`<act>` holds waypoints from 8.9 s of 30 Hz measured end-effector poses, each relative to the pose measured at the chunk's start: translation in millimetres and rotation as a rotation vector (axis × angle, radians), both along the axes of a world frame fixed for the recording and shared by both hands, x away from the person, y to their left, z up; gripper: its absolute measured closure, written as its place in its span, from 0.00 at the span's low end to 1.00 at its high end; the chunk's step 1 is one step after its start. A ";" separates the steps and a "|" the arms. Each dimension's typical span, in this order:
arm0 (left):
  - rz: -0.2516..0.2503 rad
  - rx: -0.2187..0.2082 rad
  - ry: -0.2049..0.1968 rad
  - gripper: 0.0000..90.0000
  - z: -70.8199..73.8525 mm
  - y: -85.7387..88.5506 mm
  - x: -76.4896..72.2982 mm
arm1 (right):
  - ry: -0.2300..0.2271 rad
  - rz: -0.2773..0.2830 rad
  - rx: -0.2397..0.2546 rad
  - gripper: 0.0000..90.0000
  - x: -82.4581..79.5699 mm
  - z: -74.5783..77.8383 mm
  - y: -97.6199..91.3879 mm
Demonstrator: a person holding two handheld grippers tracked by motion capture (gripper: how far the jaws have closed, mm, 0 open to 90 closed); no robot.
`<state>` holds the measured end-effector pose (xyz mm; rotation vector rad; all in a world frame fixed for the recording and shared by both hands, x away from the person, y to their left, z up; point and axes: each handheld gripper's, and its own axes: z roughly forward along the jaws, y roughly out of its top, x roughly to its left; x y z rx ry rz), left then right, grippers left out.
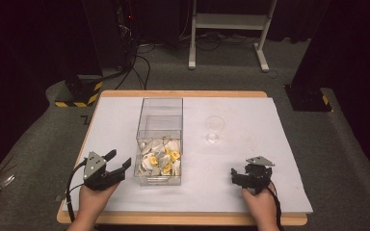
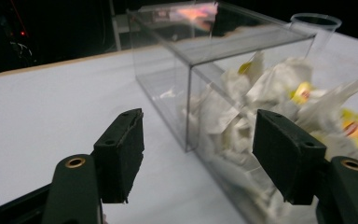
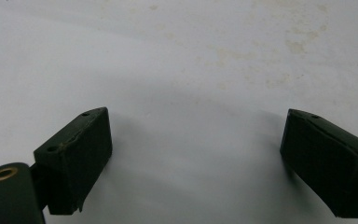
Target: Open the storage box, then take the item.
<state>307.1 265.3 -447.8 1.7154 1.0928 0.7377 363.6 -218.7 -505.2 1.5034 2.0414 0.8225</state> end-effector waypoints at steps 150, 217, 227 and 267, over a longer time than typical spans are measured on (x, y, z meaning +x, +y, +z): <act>-0.093 0.139 0.217 0.17 -58.0 30.0 29.5 | -0.070 0.598 0.156 0.72 -1.2 78.0 200.7; -0.090 0.115 0.208 0.17 -57.9 31.0 28.2 | -0.354 0.537 0.271 0.99 -6.7 145.9 155.7; -0.095 0.107 0.196 0.17 -57.8 31.4 26.9 | -0.388 0.505 0.248 0.99 -1.6 150.9 140.6; -0.088 0.092 0.183 0.17 -57.4 32.1 25.6 | -0.437 0.279 0.216 0.99 34.7 161.0 68.8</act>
